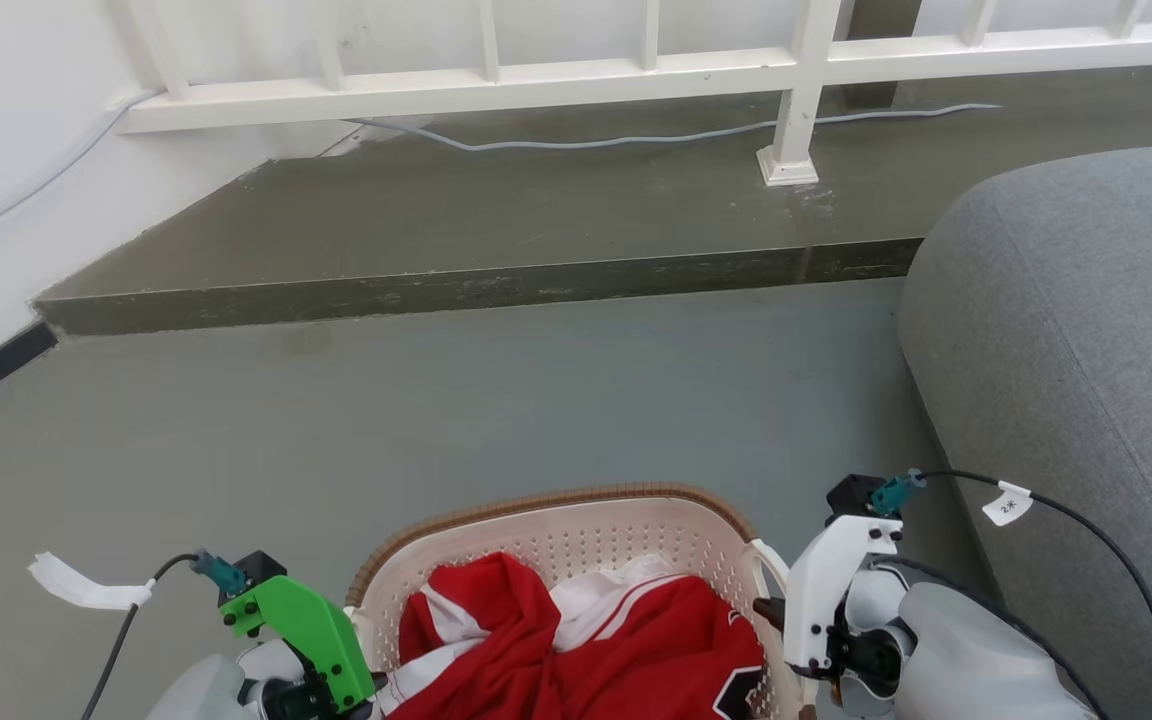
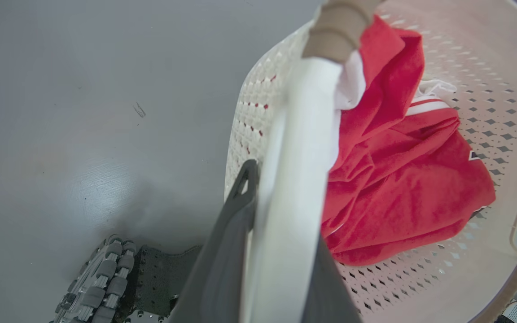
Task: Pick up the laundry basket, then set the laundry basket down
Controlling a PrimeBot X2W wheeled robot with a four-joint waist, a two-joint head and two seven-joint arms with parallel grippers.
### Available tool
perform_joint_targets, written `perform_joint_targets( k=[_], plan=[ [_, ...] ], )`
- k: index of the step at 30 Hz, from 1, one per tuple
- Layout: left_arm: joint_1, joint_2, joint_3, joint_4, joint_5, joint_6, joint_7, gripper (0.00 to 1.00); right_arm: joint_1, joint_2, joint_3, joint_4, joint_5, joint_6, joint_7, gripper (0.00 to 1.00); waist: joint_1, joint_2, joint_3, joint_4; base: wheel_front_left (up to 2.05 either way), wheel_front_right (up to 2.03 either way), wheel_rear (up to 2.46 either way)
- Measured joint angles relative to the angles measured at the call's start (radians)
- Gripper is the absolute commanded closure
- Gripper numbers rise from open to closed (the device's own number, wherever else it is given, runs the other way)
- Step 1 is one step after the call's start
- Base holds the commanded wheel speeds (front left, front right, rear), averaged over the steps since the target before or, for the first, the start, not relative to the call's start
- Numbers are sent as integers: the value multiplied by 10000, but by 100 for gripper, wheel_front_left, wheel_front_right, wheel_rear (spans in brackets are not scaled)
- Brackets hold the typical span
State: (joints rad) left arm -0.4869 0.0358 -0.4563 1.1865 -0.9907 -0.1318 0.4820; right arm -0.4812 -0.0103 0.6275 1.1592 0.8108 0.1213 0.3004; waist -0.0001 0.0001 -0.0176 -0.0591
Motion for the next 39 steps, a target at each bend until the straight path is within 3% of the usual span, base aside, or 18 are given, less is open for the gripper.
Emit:
perform_joint_targets(
  k=[25,35,39],
  plan=[
    [68,82,-213,-155,-169,0,-161,100,0,-4,261,-48,221,-173,-8,100,0,0,99,-49,0,0,0],
    [62,138,-299,-320,-165,0,-552,100,-45,-10,282,-155,263,-196,-297,100,0,0,538,-134,0,0,0],
    [-20,150,-318,-408,-105,0,-784,100,-230,-4,280,-198,261,-353,-527,100,0,0,864,-140,0,0,0]
  ],
)
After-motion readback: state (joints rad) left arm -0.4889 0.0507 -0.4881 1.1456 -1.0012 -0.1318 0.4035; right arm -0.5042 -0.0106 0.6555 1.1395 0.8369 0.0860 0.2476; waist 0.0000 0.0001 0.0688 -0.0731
